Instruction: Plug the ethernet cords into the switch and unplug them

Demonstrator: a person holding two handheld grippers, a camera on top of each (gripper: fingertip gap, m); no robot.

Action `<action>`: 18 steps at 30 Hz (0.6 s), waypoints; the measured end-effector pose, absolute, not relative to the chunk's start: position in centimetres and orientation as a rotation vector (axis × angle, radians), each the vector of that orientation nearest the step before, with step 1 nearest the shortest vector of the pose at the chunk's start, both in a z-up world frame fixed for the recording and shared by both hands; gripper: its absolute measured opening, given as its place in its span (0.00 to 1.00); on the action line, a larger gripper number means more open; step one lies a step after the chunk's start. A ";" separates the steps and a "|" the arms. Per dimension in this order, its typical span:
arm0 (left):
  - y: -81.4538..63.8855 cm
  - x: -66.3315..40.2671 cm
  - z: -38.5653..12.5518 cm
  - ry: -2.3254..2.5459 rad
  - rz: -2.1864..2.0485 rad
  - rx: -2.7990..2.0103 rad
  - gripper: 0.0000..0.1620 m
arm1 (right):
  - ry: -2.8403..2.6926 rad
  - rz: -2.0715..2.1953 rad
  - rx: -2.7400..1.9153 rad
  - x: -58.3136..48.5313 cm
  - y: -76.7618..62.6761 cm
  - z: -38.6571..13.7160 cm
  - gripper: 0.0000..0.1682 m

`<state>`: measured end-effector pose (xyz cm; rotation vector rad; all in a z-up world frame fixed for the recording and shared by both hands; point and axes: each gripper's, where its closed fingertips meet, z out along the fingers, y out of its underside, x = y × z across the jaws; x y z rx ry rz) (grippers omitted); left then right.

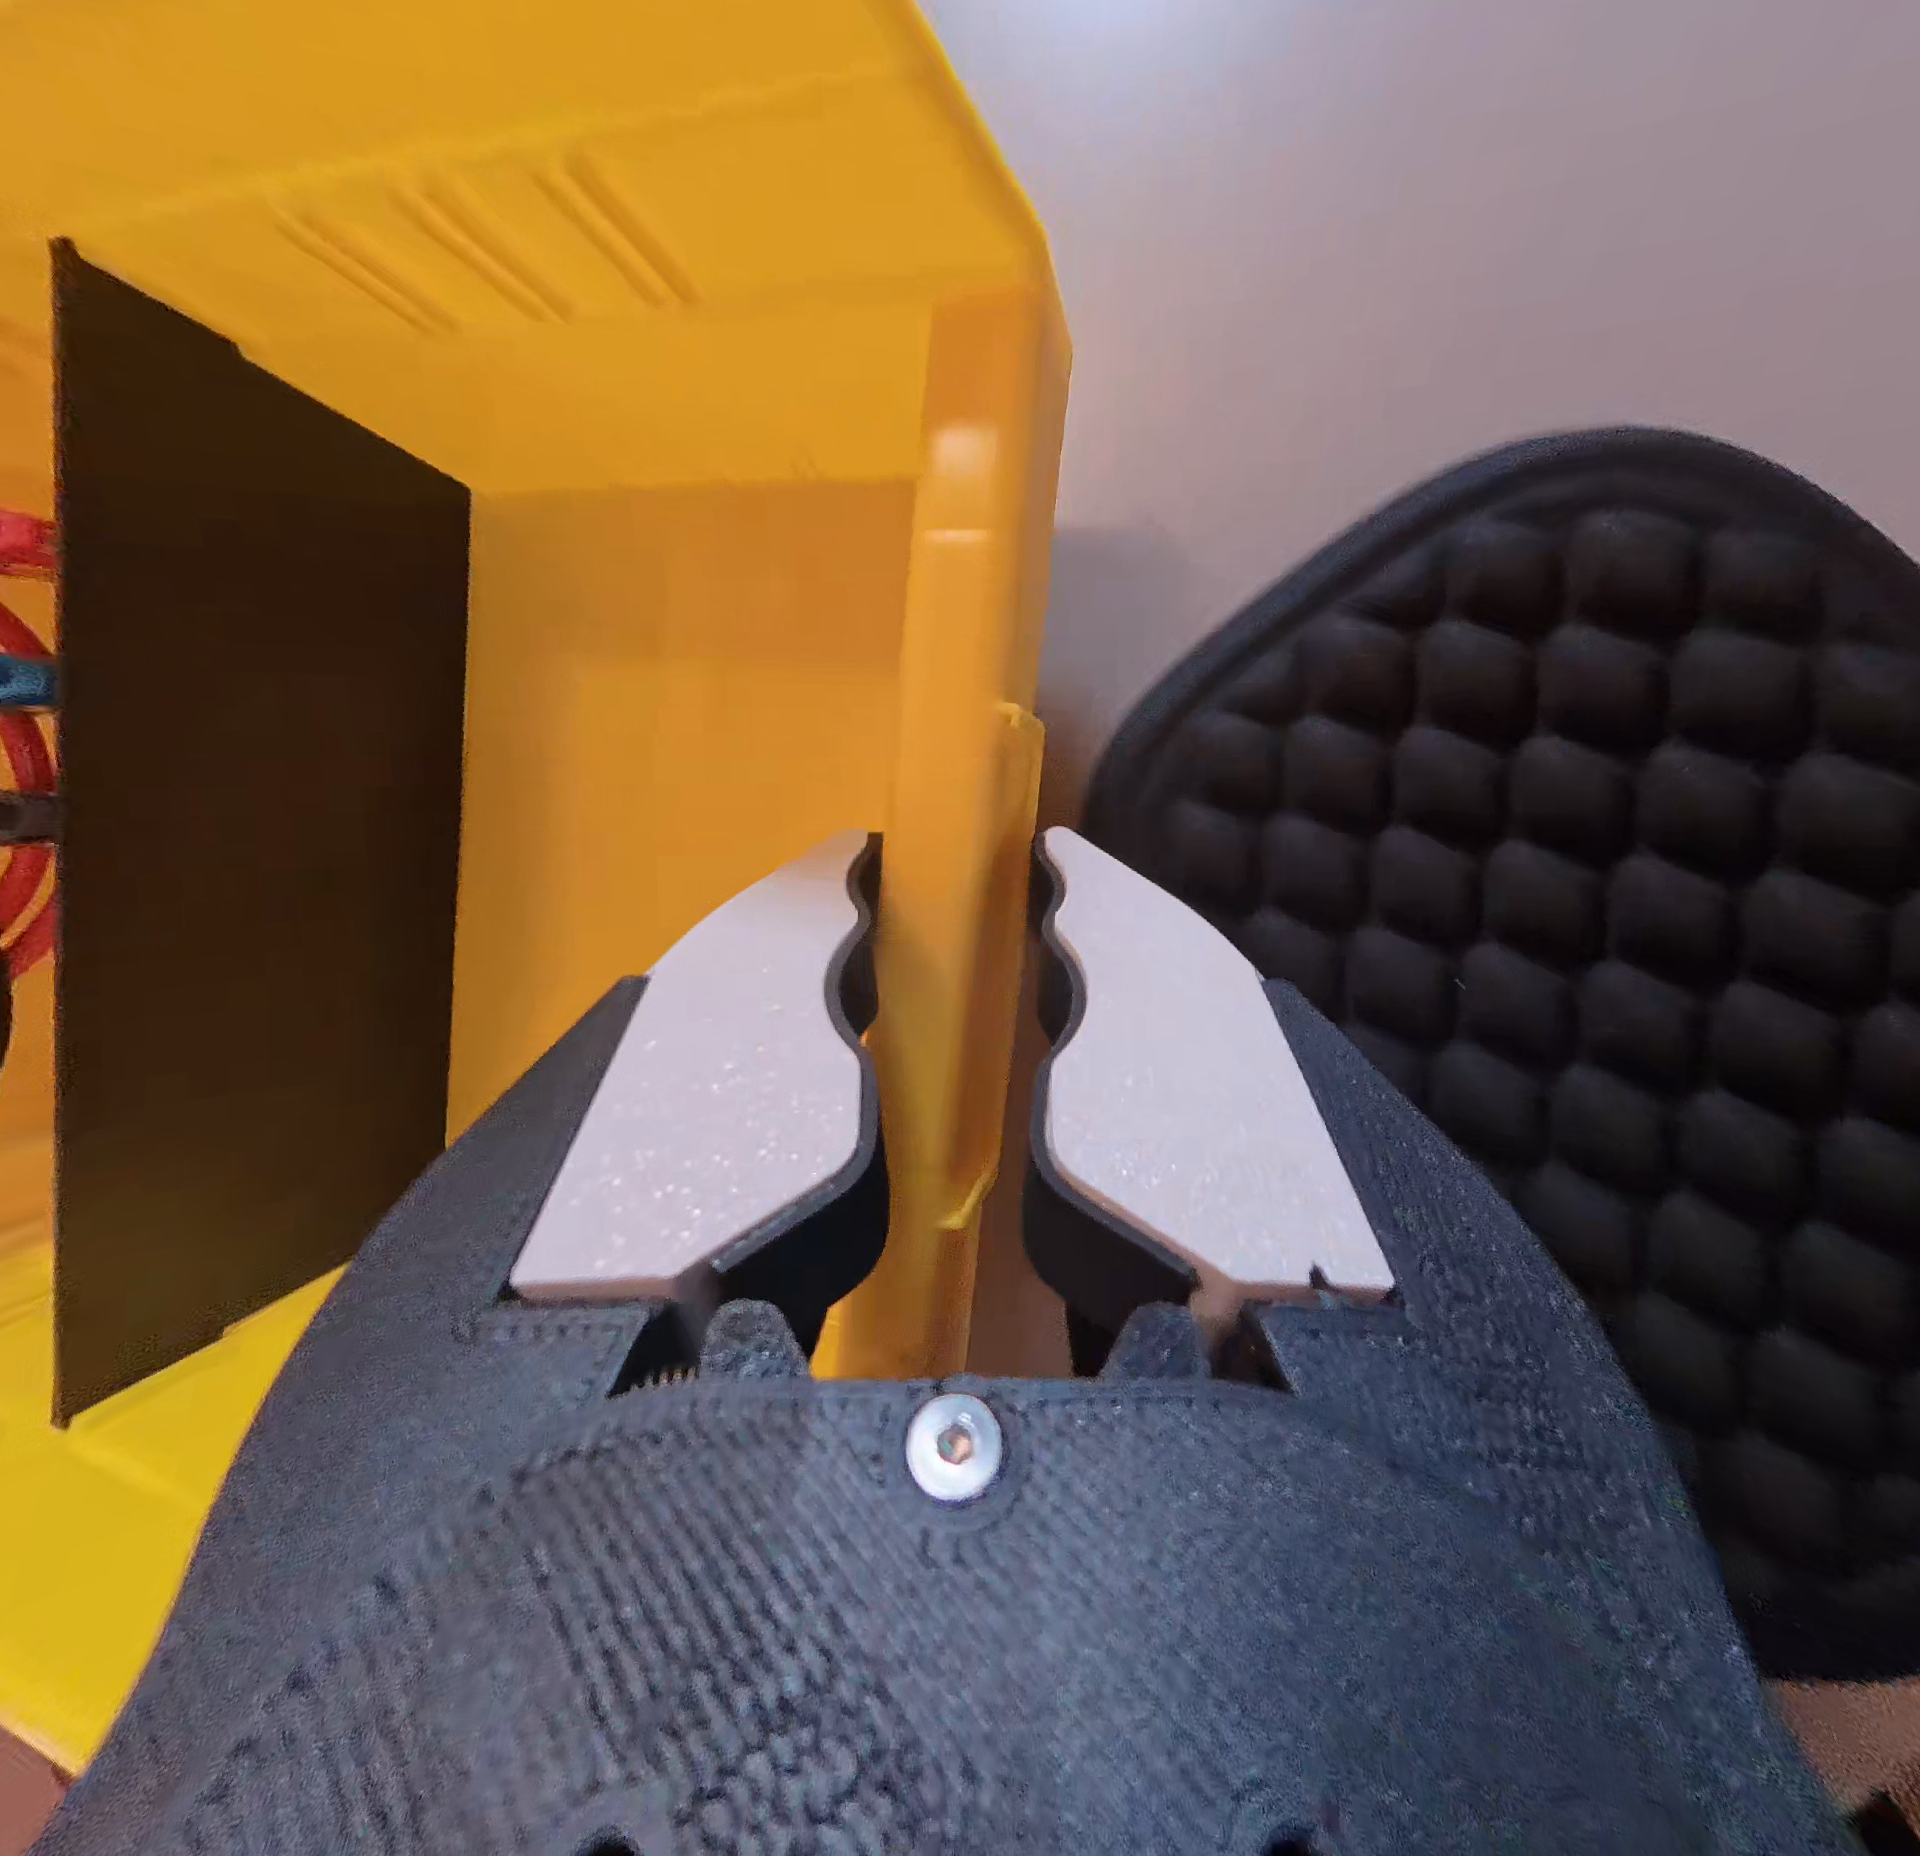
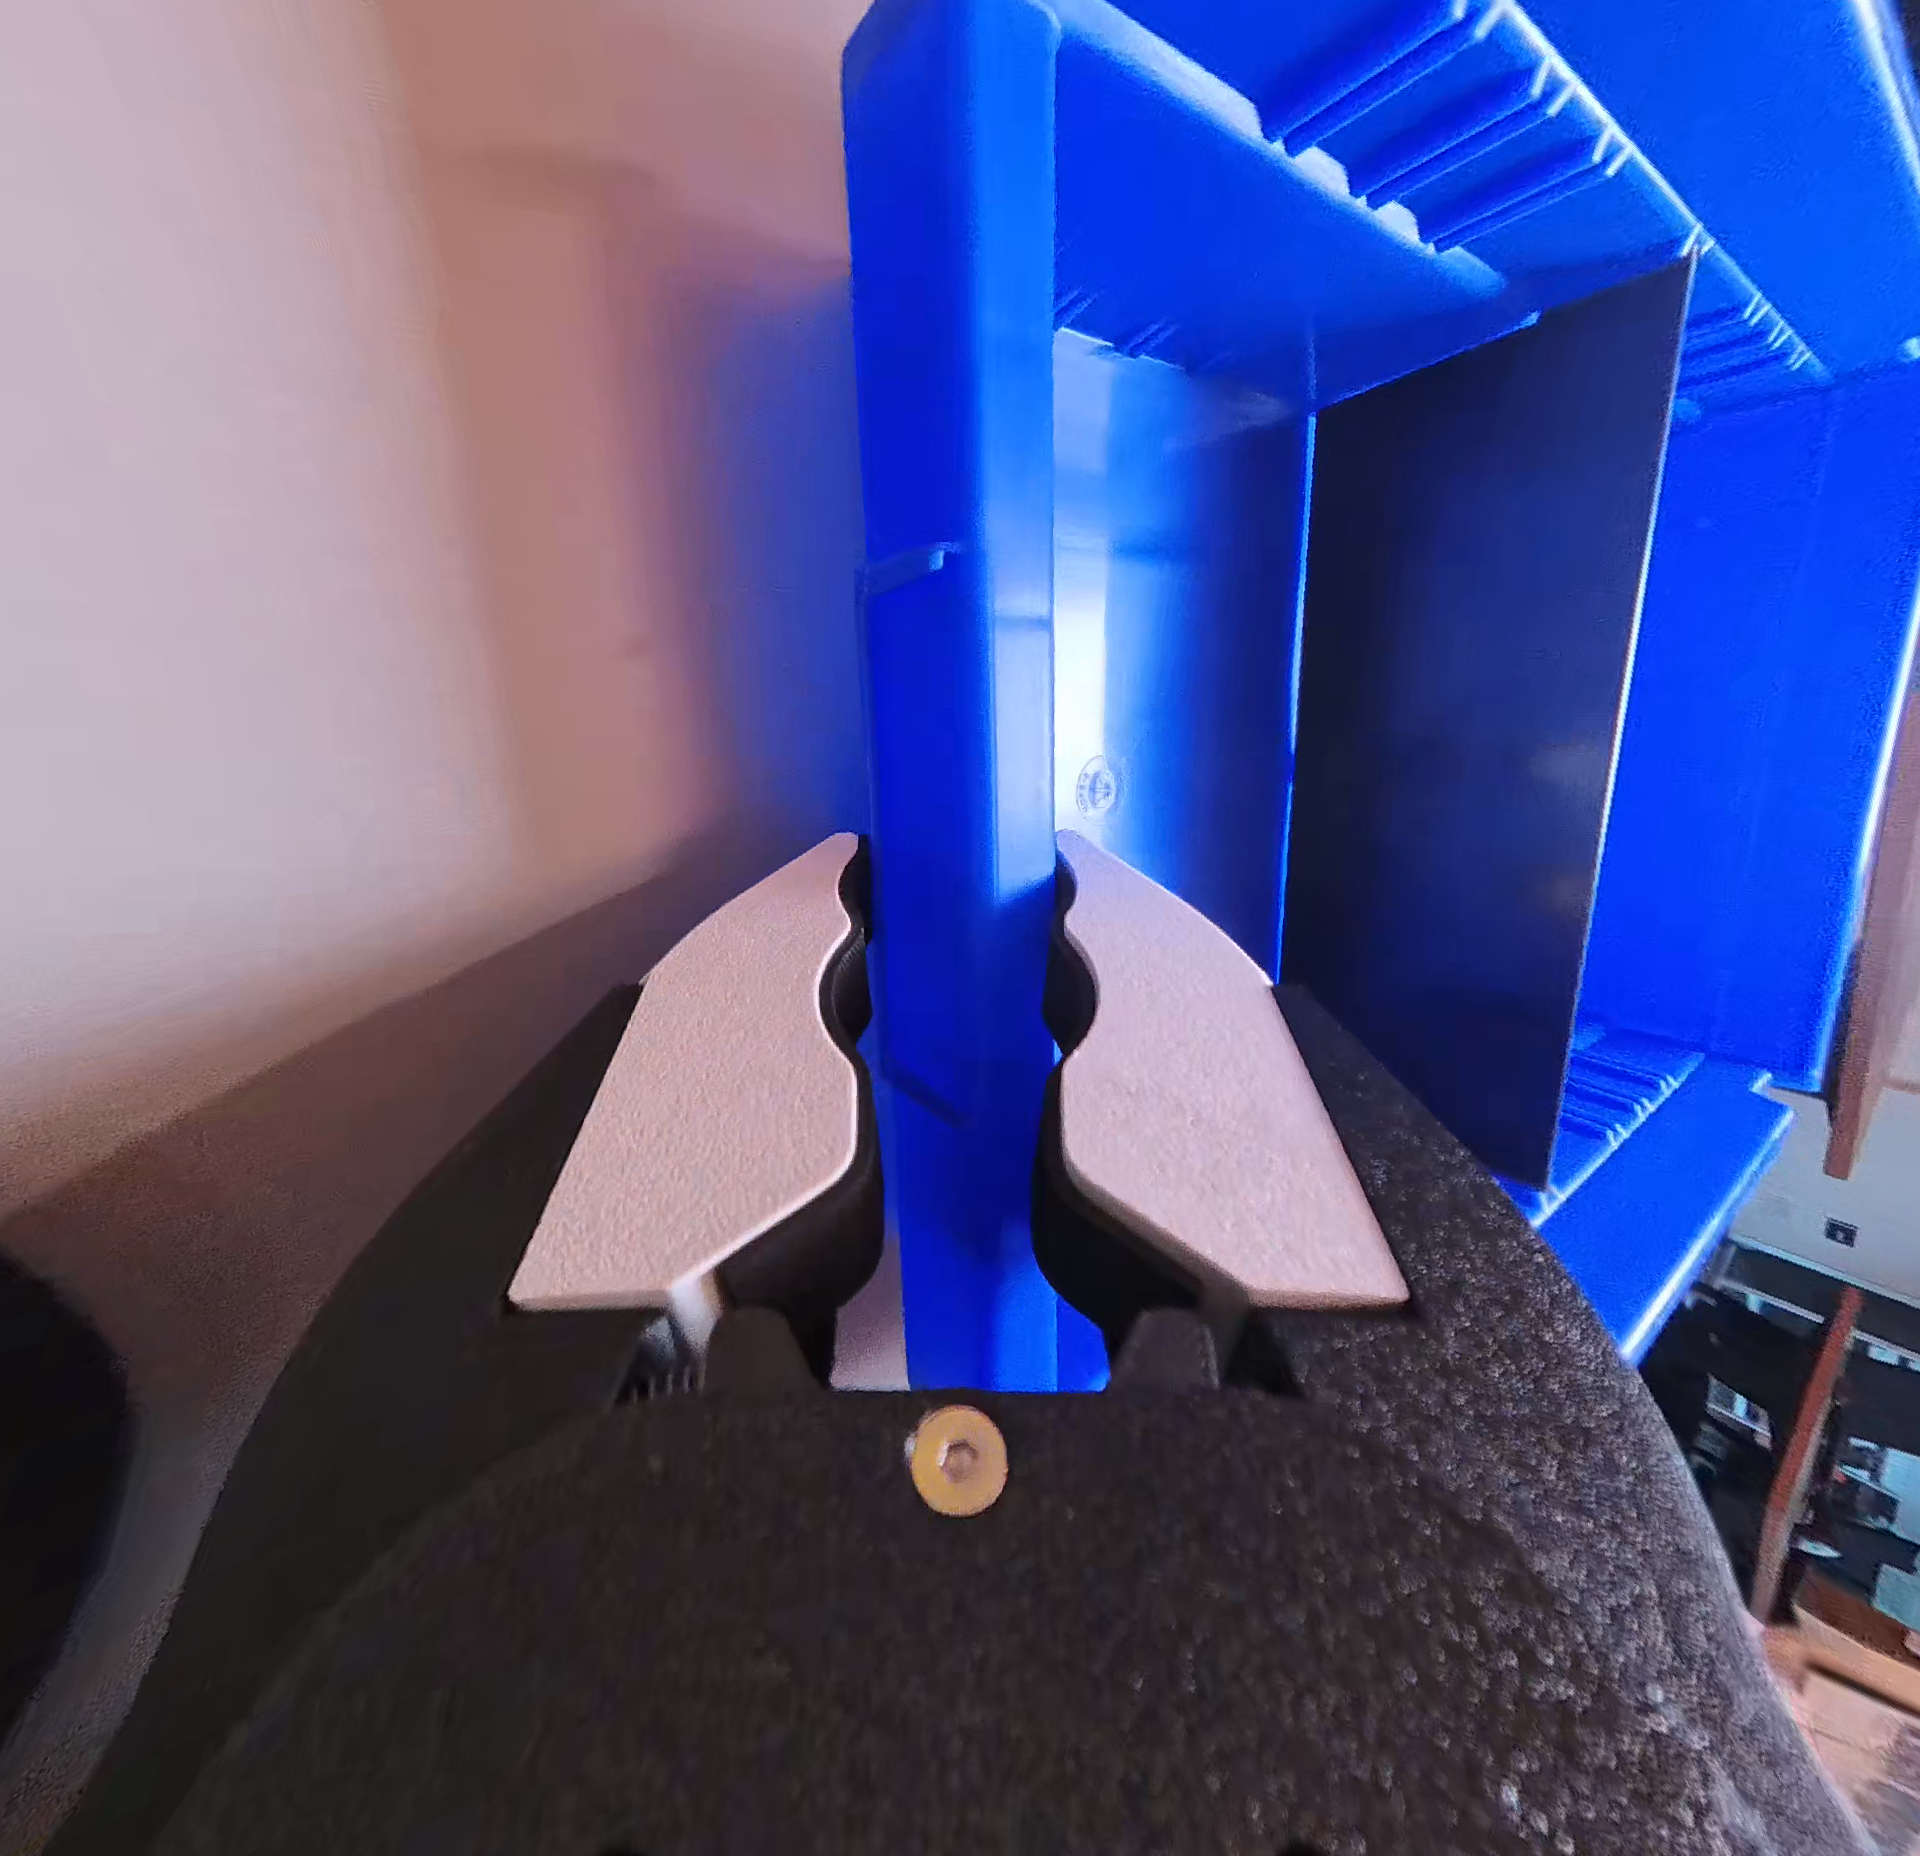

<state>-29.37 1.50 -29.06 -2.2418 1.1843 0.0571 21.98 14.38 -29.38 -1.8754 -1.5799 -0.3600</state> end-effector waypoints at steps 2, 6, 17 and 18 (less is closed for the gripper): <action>2.8 -29.6 -29.1 1.201 0.085 -2.235 0.16 | -1.583 -0.348 -1.862 22.4 15.6 -29.4 0.18; 5.0 -29.5 -29.1 1.261 0.027 -2.207 0.16 | -1.578 -0.341 -1.863 22.4 17.5 -29.4 0.18; 11.0 -28.4 -29.1 1.314 0.033 -2.172 0.17 | -1.506 -0.397 -1.847 22.3 19.4 -28.8 0.23; 11.2 -28.5 -29.1 1.308 0.040 -2.174 0.17 | -1.486 -0.384 -1.838 22.1 19.2 -28.5 0.23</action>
